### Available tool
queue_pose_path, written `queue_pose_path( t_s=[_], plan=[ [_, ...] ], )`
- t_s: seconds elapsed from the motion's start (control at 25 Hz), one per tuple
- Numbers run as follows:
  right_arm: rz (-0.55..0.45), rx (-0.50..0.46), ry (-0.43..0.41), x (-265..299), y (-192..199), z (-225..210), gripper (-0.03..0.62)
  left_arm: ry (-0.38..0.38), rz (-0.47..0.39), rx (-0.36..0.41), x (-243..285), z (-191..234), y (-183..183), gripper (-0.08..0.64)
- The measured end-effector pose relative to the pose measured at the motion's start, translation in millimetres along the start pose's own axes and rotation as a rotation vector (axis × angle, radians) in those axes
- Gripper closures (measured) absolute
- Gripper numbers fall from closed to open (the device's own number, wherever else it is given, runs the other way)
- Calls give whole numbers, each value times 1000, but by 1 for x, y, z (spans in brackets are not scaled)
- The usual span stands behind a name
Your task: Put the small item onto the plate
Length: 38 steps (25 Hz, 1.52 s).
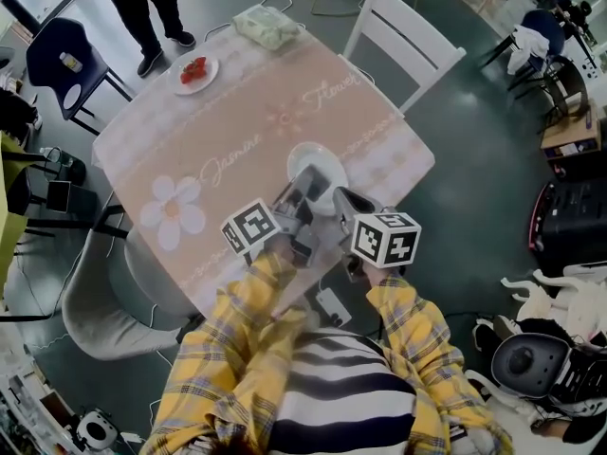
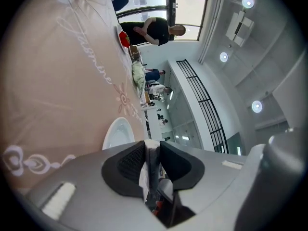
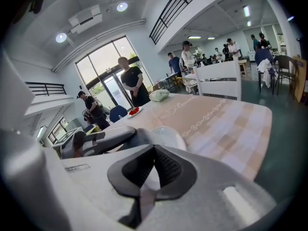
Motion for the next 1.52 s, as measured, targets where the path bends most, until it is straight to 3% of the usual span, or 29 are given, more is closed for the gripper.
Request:
queue_pose_path(
  t_s=[0.28,0.76,1.0,1.12,1.24,1.52],
  plan=[
    [8,7,5,6,-2,-7,595,-34,99,97,20,0,-7,476],
    [7,2,-3,12,-3,-4,595,-119,304,366,29,-1,-1,474],
    [9,4,4,11,-2,-6,595,-145,295,365,32,0,-6,463],
    [8,7,4,11,-2,-7,595,-174,271,466,33,-5,-9,379],
    [8,8,1,12,-1,-7,595,-231,273,589,34,-4,-12,342],
    [13,18,1,12,1,-8,595,-264,250,655,34,-3,-15,286]
  ],
)
Point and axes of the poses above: the fingertips, and each gripper's own axes: x forward along the fingers, z to its left, y out of its underside, the point moved 6 cm from there along -x, backward along the fingers, and after that the axes turned 3 degrees about -y, right-handed, at the moved point
